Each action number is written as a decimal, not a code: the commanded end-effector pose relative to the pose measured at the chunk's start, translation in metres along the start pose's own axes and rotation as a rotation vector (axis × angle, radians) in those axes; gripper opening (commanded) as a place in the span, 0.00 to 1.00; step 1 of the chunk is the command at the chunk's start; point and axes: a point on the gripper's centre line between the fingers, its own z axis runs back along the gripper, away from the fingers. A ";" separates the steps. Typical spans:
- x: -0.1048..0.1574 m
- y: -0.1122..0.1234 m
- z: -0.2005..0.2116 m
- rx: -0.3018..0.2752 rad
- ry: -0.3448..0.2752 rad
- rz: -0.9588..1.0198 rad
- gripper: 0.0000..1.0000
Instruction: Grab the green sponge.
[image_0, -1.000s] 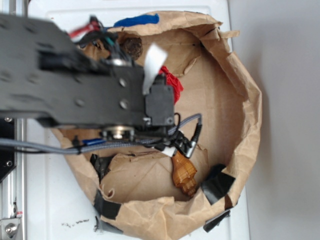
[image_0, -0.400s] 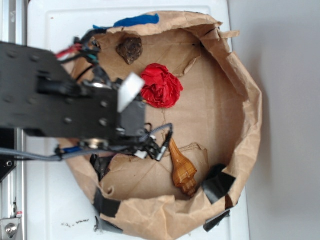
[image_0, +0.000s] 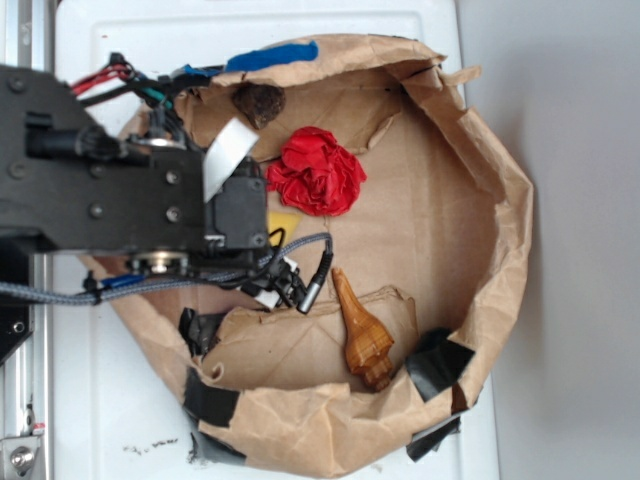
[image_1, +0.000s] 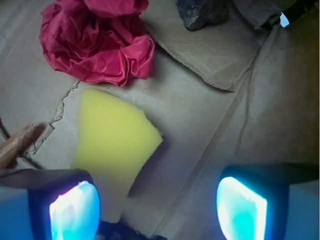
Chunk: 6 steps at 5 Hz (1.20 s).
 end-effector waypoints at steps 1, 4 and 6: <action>0.008 0.002 0.008 -0.031 -0.022 0.021 1.00; 0.010 -0.018 -0.009 -0.028 0.022 0.006 1.00; 0.012 -0.031 -0.012 -0.008 0.039 -0.014 1.00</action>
